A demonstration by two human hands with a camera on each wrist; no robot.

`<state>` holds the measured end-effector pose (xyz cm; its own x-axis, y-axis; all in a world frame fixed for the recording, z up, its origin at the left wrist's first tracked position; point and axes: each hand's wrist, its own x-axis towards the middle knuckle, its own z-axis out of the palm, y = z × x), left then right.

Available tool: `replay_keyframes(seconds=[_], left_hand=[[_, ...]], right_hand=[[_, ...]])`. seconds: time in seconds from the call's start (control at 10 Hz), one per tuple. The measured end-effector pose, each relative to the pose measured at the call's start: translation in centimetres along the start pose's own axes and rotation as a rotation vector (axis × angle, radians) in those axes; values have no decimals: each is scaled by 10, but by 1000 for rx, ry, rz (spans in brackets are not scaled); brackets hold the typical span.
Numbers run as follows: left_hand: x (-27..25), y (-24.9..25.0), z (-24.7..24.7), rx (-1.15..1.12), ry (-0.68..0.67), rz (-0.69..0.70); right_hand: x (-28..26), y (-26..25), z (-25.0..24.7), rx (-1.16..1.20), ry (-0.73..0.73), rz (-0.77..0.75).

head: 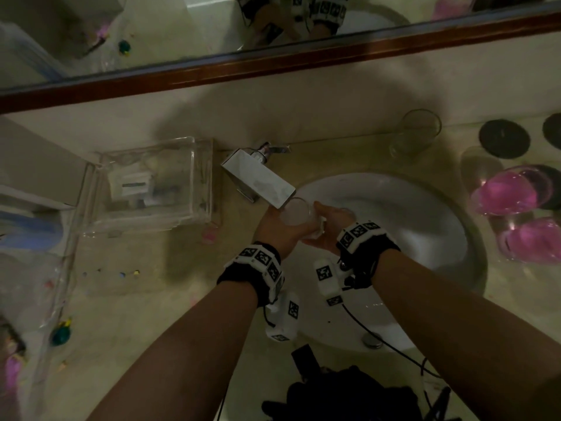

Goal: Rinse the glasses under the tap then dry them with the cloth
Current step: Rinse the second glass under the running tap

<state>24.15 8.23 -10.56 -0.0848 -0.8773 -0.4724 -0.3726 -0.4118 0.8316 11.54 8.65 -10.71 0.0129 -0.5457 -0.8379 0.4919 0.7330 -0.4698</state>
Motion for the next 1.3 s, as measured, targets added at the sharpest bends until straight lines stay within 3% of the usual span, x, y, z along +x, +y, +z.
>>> replay_keyframes(seconds=[0.1,0.3,0.4,0.5,0.6,0.7,0.8,0.9,1.0,1.2,1.3], left_hand=[[-1,2,0,-3,12,-6],[0,6,0,7,-18,7],[1,7,0,-46,-40,-41],[0,13,3,-68,-52,-125],[1,15,1,-234,-112,-254],[-3,16,0,-456,-111,-474],[-1,6,-1,-656,-171,-584],[2,1,-1,-780,-125,-567],[3,3,-1,-761,-80,-543],[7,3,0,-245,-7,-268],[6,-4,0,-32,-8,-120]], right_hand=[[1,-2,4,107,14,85],[1,-3,5,113,-18,98],[-1,-2,1,-13,-20,15],[0,-3,-4,-111,13,-27],[2,-7,-5,-329,58,-65],[3,-12,-2,-518,144,-198],[4,-12,3,-636,140,-366],[8,-8,7,-656,86,-450],[13,-8,10,-704,121,-464],[32,-10,4,-597,81,-164],[32,-5,10,-586,45,-121]])
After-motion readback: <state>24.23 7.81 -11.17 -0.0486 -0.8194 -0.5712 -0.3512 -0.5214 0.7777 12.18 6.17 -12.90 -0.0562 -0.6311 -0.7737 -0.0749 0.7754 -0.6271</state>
